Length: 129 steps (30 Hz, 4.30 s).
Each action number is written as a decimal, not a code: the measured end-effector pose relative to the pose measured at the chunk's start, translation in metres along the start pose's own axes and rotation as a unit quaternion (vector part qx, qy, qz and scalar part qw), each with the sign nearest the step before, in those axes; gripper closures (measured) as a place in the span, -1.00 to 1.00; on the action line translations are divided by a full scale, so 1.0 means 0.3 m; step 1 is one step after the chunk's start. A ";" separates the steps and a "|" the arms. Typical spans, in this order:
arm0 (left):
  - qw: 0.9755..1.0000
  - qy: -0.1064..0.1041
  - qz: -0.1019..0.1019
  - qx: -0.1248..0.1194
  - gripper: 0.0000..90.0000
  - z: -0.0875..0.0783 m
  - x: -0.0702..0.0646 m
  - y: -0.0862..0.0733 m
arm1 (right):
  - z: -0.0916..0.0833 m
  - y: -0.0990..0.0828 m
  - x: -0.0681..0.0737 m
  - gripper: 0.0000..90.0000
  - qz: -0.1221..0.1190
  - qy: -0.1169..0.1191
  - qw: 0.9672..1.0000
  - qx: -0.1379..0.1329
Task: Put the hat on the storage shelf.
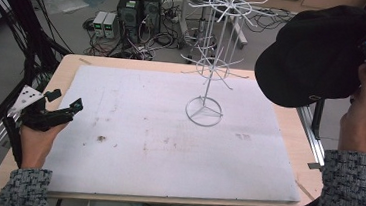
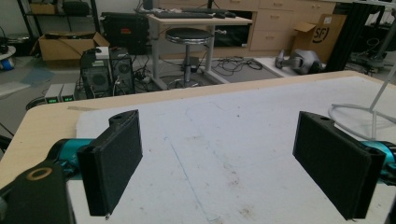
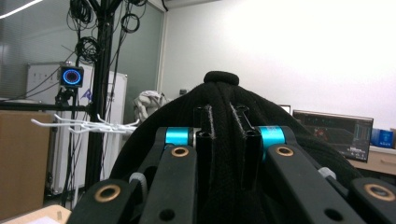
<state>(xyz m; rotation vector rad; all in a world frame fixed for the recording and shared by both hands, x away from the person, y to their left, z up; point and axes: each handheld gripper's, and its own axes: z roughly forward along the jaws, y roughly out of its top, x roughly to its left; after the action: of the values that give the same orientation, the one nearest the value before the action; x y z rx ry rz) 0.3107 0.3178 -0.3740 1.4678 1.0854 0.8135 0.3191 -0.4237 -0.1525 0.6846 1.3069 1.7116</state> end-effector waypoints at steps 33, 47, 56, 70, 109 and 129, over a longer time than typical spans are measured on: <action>1.000 -0.004 0.000 -0.006 -0.65 -0.009 -0.004 0.013 | -0.002 0.215 0.107 0.81 0.017 0.086 0.995 -0.047; 1.000 -0.005 -0.001 -0.005 -0.65 -0.009 -0.002 0.012 | 0.021 0.243 0.136 0.81 0.036 0.121 0.990 -0.060; 1.000 -0.002 -0.003 -0.007 -0.65 -0.013 0.004 0.013 | 0.117 0.164 0.153 0.80 0.060 0.137 0.988 -0.043; 1.000 -0.001 -0.003 -0.004 -0.65 -0.011 0.008 0.009 | 0.201 0.011 0.121 0.78 0.113 0.131 0.985 -0.020; 1.000 -0.001 0.001 -0.001 -0.65 -0.010 0.009 0.007 | 0.247 -0.239 0.114 0.72 0.095 0.071 0.989 0.083; 1.000 0.000 0.001 -0.002 -0.65 -0.009 0.007 0.008 | 0.232 -0.273 0.110 0.56 0.088 0.052 0.989 0.102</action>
<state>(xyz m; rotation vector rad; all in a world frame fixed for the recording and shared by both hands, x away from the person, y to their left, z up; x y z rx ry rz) 0.3095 0.3207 -0.3712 1.4663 1.0817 0.8154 0.3847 -0.3542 -0.2115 0.8597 1.5502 1.7893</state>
